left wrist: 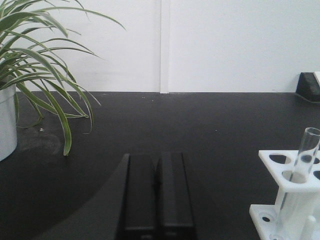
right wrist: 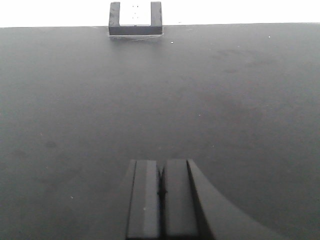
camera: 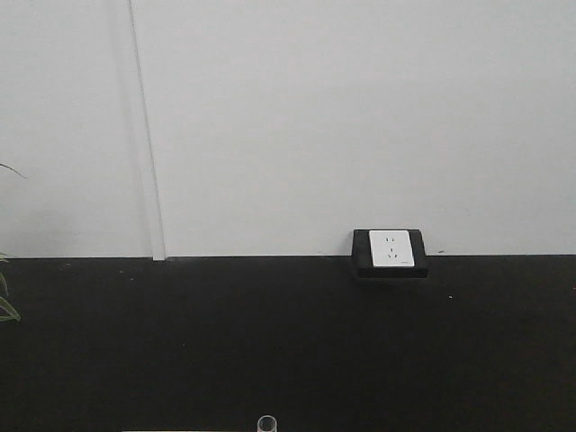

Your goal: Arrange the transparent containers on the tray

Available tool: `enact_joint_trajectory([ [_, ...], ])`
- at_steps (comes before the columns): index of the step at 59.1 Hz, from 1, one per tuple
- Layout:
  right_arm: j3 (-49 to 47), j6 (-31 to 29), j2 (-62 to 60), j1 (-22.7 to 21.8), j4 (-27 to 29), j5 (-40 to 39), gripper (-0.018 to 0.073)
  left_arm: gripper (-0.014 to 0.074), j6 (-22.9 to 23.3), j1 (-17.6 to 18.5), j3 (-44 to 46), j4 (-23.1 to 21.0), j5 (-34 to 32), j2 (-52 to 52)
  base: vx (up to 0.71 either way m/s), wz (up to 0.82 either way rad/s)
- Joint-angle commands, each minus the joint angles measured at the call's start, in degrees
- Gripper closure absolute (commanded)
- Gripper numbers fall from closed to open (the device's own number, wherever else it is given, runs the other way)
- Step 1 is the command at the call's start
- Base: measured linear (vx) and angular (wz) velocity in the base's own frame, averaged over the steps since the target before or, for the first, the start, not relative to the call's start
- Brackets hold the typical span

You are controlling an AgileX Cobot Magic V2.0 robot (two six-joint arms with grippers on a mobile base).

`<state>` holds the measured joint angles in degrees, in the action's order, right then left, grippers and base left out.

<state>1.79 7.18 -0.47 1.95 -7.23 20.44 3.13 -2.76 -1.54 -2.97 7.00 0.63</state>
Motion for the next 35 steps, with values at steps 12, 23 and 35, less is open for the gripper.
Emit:
enact_joint_trajectory([
  [12,0.4,-0.5,0.7,-0.2,-0.5,-4.4,0.0571,0.0603,0.1,-0.1,-2.2,-0.1,-4.8,0.1,0.0,0.0],
  [23,0.4,-3.3,0.7,-0.2,-6.2,-4.4,0.0571,0.0603,0.1,-0.1,-2.2,-0.1,-4.8,0.1,0.0,0.0],
  [35,0.4,-3.4,0.7,-0.2,-12.4,-11.4,0.0571,0.0603,0.1,-0.1,-2.2,-0.1,-5.0,0.1,0.0,0.0],
])
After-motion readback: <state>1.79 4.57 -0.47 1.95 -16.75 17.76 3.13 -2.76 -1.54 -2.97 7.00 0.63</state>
